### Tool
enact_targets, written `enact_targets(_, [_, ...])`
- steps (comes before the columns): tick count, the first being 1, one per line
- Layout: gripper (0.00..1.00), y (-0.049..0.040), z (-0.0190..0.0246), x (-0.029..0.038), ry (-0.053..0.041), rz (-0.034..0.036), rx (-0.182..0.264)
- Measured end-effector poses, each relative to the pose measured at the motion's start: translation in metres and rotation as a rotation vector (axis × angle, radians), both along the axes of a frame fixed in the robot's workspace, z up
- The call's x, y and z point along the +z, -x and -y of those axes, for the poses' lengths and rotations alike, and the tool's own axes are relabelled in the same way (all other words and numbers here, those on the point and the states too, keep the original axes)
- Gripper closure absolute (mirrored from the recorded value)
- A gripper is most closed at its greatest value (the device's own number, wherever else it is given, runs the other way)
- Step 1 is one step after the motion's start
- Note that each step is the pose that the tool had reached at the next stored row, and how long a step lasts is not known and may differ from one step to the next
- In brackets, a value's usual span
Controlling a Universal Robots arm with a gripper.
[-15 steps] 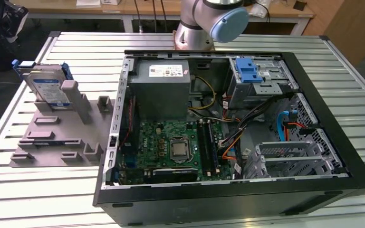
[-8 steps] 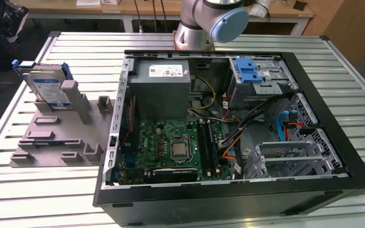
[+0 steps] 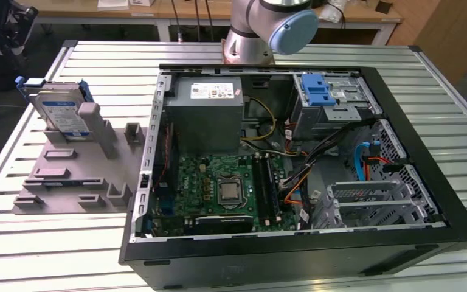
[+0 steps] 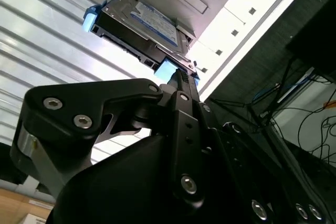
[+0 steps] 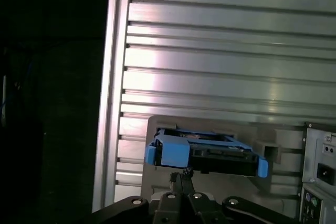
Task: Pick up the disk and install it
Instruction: 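Pick up the disk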
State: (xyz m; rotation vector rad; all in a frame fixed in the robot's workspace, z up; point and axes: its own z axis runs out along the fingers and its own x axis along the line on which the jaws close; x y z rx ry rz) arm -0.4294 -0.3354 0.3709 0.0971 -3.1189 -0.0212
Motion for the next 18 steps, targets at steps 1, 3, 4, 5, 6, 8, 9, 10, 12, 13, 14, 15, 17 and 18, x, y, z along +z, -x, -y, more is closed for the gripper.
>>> enact_targets(1, [0.89, 0.0000, 0.0000, -0.0003, -0.0010, 0.0014, 0.007])
enact_targets(3, [0.89, 0.0000, -0.0001, -0.0008, -0.0048, 0.0024, 0.029])
enact_targets(4, [0.89, 0.0001, 0.0000, -0.0010, -0.0060, 0.0023, 0.044])
enact_targets(5, [0.89, 0.0000, 0.0000, -0.0012, -0.0067, 0.0024, 0.060])
enact_targets(6, [0.89, 0.0000, 0.0000, -0.0013, -0.0071, 0.0024, 0.076])
enact_targets(8, [0.89, 0.0000, 0.0000, -0.0016, -0.0075, 0.0023, 0.111])
enact_targets(9, [0.89, 0.0000, 0.0000, -0.0017, -0.0075, 0.0023, 0.126])
enact_targets(10, [0.89, 0.0000, 0.0000, -0.0017, -0.0075, 0.0022, 0.139])
enact_targets(12, [0.89, 0.0000, 0.0001, -0.0019, -0.0076, 0.0022, 0.168])
enact_targets(13, [0.89, 0.0000, 0.0000, -0.0020, -0.0076, 0.0022, 0.181])
enact_targets(14, [0.89, 0.0000, 0.0000, -0.0020, -0.0076, 0.0021, 0.195])
enact_targets(15, [0.89, 0.0000, 0.0000, -0.0021, -0.0076, 0.0020, 0.208])
enact_targets(17, [0.89, 0.0000, 0.0000, -0.0021, -0.0076, 0.0019, 0.235])
enact_targets(18, [0.89, 0.0000, 0.0000, -0.0022, -0.0077, 0.0019, 0.248])
